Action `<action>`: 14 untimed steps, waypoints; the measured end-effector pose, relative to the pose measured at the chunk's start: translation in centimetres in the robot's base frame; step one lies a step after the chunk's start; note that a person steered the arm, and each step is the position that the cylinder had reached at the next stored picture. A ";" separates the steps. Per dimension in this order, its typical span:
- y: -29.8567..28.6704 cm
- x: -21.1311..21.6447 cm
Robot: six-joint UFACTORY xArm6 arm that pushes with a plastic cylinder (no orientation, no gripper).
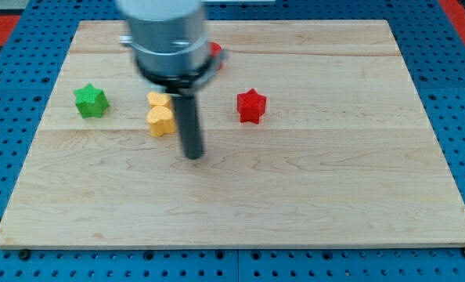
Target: Place the red star parallel to the blue triangle
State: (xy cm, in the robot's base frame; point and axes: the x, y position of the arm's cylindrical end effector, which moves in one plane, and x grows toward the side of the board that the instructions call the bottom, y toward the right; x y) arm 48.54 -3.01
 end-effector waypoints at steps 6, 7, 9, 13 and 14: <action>2.8 -1.9; 3.5 -1.9; 4.6 -2.1; 7.0 -10.3; 5.7 -10.3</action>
State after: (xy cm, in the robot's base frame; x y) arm 38.27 2.70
